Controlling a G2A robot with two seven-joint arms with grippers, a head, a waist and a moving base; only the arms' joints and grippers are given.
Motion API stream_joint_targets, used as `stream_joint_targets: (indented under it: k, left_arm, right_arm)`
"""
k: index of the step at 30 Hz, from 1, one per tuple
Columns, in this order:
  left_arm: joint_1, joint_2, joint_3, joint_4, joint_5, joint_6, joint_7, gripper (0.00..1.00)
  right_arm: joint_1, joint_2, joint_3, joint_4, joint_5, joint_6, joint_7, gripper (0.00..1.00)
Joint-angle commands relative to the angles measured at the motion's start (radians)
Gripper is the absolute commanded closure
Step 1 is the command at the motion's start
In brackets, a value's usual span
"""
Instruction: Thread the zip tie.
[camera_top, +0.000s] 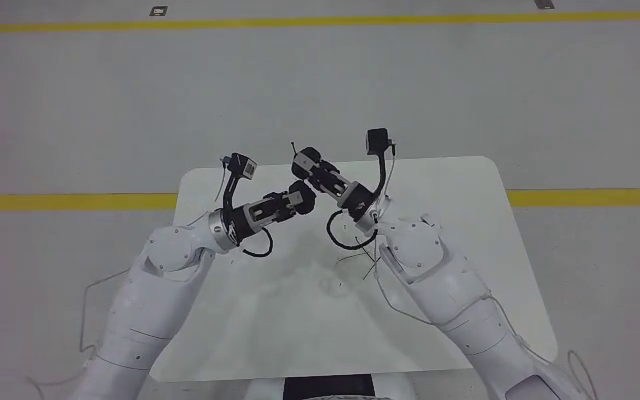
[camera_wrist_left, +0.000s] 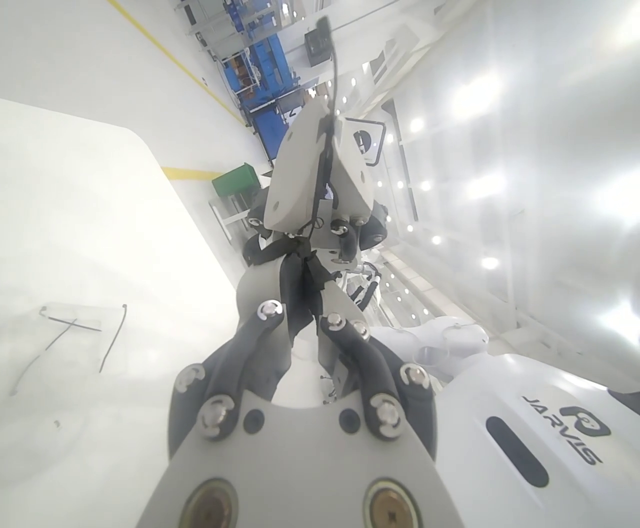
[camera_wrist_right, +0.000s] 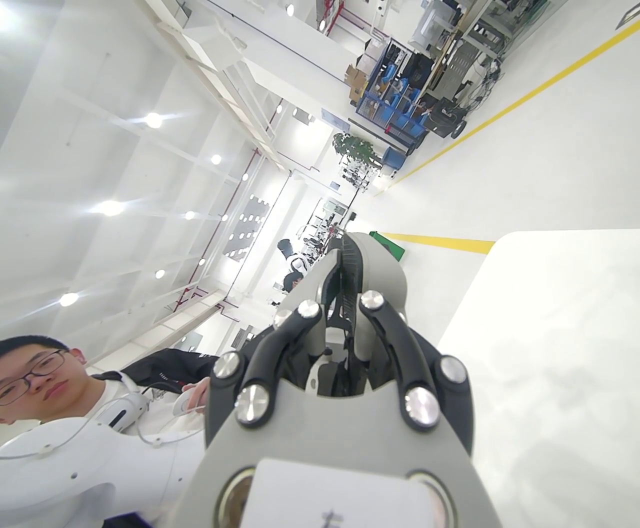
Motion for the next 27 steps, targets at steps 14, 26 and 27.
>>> stream_joint_targets:
  k: [14,26,27]
  left_arm:
    - [0.024,0.001,-0.028,0.006,-0.074,0.0,-0.136,1.0]
    - [0.021,0.033,-0.105,0.053,-0.191,0.076,-0.356,1.0]
    - [0.019,0.036,-0.108,0.056,-0.199,0.085,-0.379,1.0]
  right_arm:
    - [-0.01,0.003,0.06,-0.003,0.032,0.019,0.061,0.0]
    - [0.025,0.021,0.165,0.105,0.261,0.062,0.345,0.0]
    - [0.027,0.021,0.166,0.115,0.276,0.065,0.364,0.0]
